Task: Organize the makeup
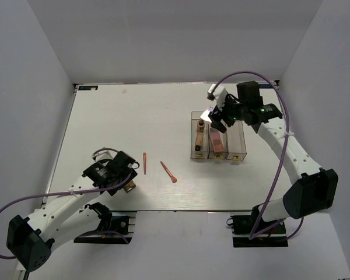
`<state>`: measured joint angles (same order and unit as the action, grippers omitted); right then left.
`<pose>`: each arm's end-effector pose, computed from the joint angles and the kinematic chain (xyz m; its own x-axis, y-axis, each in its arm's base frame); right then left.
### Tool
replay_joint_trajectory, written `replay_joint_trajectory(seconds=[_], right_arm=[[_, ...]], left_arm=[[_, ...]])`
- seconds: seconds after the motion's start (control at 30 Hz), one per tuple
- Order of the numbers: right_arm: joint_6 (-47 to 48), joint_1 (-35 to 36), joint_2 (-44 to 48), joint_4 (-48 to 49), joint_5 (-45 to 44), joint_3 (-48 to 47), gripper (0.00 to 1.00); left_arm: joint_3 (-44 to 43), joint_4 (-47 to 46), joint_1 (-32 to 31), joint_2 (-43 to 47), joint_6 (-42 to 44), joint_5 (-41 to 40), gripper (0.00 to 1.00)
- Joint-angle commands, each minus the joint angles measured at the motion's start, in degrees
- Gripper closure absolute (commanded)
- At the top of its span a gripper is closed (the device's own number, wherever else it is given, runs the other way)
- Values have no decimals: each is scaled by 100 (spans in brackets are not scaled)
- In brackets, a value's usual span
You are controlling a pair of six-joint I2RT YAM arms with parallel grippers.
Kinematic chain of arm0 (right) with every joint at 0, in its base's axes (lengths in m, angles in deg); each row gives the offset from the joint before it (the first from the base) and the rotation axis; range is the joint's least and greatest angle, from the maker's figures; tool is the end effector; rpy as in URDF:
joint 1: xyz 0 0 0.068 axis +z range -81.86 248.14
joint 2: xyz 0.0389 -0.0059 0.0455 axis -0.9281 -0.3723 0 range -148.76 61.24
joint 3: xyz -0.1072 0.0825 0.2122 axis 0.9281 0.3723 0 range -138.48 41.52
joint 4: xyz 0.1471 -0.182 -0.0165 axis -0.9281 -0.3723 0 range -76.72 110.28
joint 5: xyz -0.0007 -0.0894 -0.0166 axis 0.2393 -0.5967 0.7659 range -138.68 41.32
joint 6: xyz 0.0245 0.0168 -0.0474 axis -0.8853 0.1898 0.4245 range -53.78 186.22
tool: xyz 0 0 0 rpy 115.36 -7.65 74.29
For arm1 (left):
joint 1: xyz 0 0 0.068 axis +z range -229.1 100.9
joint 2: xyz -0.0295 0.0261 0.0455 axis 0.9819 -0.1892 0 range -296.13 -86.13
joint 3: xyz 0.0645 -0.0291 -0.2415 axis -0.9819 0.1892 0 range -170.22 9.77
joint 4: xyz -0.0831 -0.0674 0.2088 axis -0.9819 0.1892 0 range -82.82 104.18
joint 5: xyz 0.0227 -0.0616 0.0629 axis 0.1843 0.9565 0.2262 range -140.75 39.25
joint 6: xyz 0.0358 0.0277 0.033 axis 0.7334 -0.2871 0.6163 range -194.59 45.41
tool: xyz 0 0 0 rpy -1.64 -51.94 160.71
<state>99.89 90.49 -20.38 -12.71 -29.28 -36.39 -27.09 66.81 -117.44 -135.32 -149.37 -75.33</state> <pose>0.2659 0.1231 0.3328 -0.1249 -0.6166 -0.7773 -0.8099 0.5159 -0.2791 0.1037 -0.0616 0.2054 -0.6428 -0.6103 -0.4629 -0.5979 0.7775 -0.1950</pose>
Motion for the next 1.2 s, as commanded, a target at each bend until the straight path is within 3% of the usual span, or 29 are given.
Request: replay_joint_trajectory(seconds=[0.0,0.3,0.5,0.6,1.07,1.1,1.17], right_arm=[[1008,-423,95,-592,46,153,100],[3178,-1224,-1135,-1367,670,-127,100],[3944,-1286,-2383,-2394,890,-1471,100],[4156,-1268,-2797,-2651,899,-1964,100],[4657,-1172,-3597,-2669,477,-2501,100],[4666,-1163,-3667,-2660,451,-2518,98],[4675,-1128,-3738,-2677,451,-2571,72]], left_arm=[[65,-452,29,-222,113,76,13],[-93,-611,29,-583,368,85,12],[-14,-532,29,-548,272,164,12],[38,-488,29,-469,192,164,12],[30,-576,29,-653,157,181,10],[21,-576,29,-749,157,173,10],[-40,-593,29,-837,183,155,9]])
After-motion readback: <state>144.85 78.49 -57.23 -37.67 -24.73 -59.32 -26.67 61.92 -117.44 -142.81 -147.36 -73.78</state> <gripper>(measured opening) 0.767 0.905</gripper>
